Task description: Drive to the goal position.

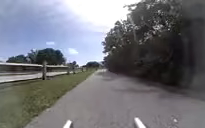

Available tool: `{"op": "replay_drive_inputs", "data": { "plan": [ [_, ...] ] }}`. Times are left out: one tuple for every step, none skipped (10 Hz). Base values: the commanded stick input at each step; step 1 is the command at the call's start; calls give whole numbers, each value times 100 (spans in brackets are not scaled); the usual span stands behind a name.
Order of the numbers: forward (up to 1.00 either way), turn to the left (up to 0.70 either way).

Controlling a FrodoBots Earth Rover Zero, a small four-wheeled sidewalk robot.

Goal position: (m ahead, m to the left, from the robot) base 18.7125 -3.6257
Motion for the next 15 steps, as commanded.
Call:
{"op": "replay_drive_inputs", "data": {
  "plan": [
    [50,0],
    [50,0],
    [50,0],
    [50,0],
    [50,0],
    [50,0],
    [50,0],
    [50,0],
    [50,0],
    [50,0],
    [50,0],
    [50,0],
    [50,0],
    [50,0],
    [50,0]
  ]
}}
